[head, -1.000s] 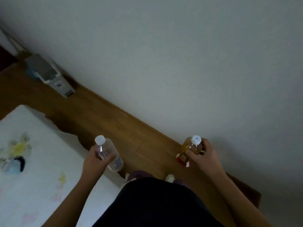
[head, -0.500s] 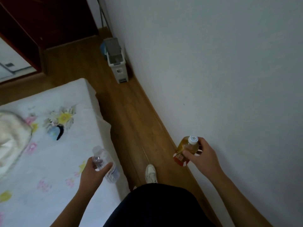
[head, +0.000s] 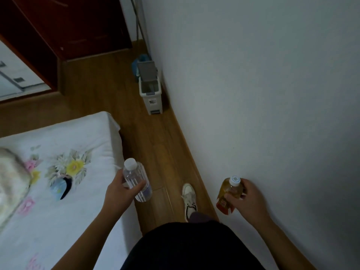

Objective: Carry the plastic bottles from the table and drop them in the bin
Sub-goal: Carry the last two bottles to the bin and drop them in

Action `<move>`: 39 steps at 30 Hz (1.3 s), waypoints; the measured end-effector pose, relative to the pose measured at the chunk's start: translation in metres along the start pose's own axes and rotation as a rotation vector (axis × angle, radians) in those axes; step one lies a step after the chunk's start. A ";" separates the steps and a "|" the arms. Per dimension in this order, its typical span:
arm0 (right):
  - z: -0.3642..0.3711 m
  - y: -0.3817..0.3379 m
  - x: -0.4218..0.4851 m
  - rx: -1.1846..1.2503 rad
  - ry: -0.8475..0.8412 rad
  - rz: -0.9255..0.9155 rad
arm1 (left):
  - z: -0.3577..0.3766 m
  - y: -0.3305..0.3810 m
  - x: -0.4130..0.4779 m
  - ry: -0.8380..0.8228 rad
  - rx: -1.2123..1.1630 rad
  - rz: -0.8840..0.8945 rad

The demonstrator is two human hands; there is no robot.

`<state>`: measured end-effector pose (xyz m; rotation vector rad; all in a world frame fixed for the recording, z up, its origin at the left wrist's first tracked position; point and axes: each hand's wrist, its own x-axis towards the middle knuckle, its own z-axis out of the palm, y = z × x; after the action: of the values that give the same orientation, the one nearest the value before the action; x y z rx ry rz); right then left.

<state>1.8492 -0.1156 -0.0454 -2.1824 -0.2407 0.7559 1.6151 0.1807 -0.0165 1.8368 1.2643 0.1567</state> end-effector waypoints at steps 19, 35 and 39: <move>0.180 -0.335 0.302 -0.063 -0.400 -0.353 | -0.116 -0.025 0.186 0.422 -0.152 -0.466; 0.241 -0.418 0.426 -0.067 -0.155 -0.083 | -0.228 0.056 0.527 0.119 -0.050 -0.172; 0.251 -0.434 0.466 -0.069 -0.127 -0.028 | -0.235 0.073 0.600 0.038 -0.021 -0.145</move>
<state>2.1074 0.5182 -0.0543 -2.1928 -0.3659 0.8840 1.8247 0.7938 -0.0328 1.7244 1.4119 0.1246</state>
